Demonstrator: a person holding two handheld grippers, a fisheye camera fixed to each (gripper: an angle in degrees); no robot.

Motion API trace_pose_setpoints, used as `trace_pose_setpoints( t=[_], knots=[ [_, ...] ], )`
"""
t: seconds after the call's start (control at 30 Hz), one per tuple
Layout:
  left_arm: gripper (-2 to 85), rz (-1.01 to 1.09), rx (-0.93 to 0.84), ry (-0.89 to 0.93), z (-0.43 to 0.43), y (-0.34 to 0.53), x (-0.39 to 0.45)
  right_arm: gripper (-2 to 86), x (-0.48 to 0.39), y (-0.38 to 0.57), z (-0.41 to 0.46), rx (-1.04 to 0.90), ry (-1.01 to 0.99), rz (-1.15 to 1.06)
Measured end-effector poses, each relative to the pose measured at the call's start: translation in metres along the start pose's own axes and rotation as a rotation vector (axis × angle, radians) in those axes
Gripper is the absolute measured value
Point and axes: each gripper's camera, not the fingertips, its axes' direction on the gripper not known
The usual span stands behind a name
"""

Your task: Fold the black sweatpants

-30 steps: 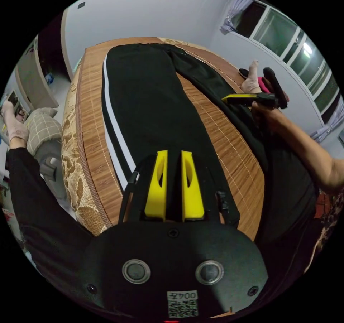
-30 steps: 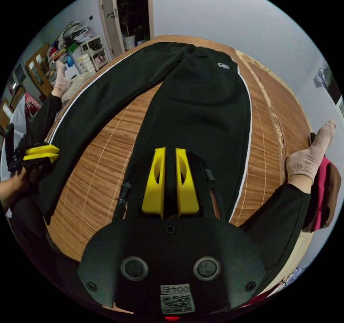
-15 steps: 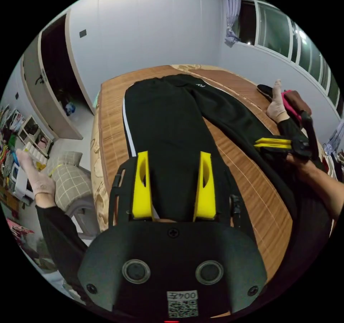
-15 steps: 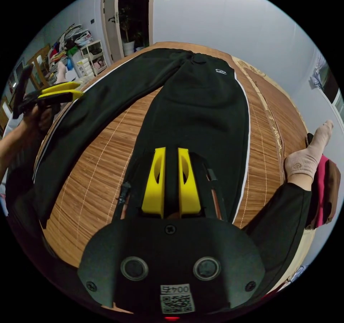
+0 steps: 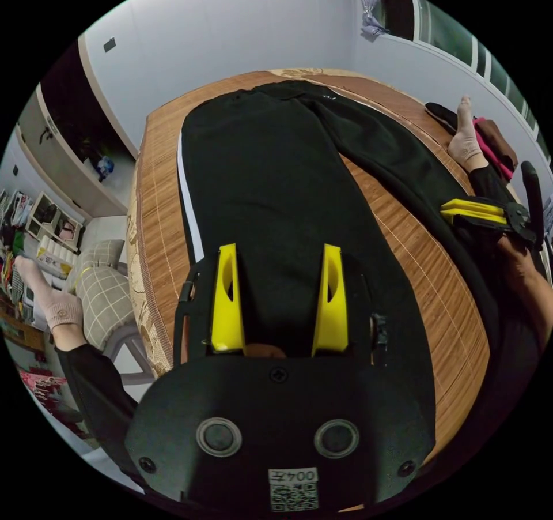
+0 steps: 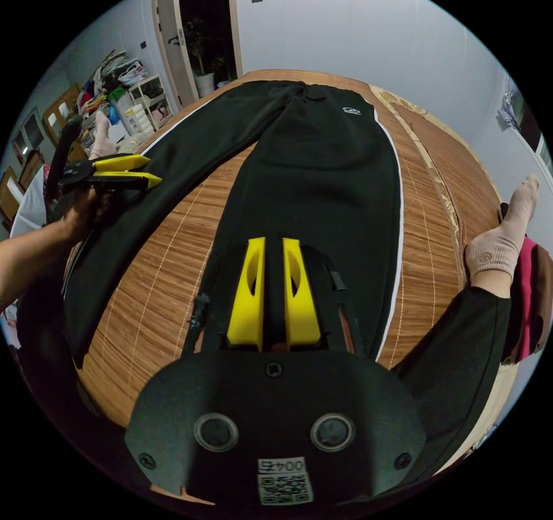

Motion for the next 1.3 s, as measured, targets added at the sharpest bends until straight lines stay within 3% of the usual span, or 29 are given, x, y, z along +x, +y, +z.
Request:
trace_pose_setpoints(
  t=[0.23,0.37,0.5,0.6,0.77,0.9,1.07,1.23,1.3],
  knots=[
    [18.8,0.010,0.012,-0.006,0.012,-0.007,0.006,6.2,0.012,-0.007,-0.006,-0.008,0.006,-0.002],
    [18.8,0.010,0.012,-0.005,0.019,-0.012,0.007,9.1,0.036,-0.016,-0.017,0.002,-0.115,0.064],
    [18.7,0.008,0.012,0.001,0.026,-0.017,0.007,16.2,0.072,-0.048,-0.056,0.189,-0.036,0.064],
    [18.7,0.010,0.010,-0.003,0.030,-0.020,0.009,18.2,0.116,-0.079,-0.058,0.215,-0.054,0.085],
    [18.7,0.006,0.011,0.007,0.037,-0.024,0.008,21.0,0.165,-0.119,-0.023,0.161,-0.141,-0.014],
    [18.7,0.008,0.012,0.002,0.043,-0.028,0.009,22.4,0.184,-0.145,0.009,0.001,-0.204,-0.019],
    [18.6,0.008,0.009,0.002,0.048,-0.032,0.011,21.2,0.188,-0.151,0.010,-0.037,-0.036,-0.090],
    [18.5,0.009,0.009,0.000,0.052,-0.033,0.012,22.9,0.203,-0.157,-0.008,0.034,-0.183,-0.044],
    [18.5,0.009,0.010,0.000,0.053,-0.033,0.013,22.6,0.213,-0.164,-0.027,0.147,-0.215,-0.006]
  ],
)
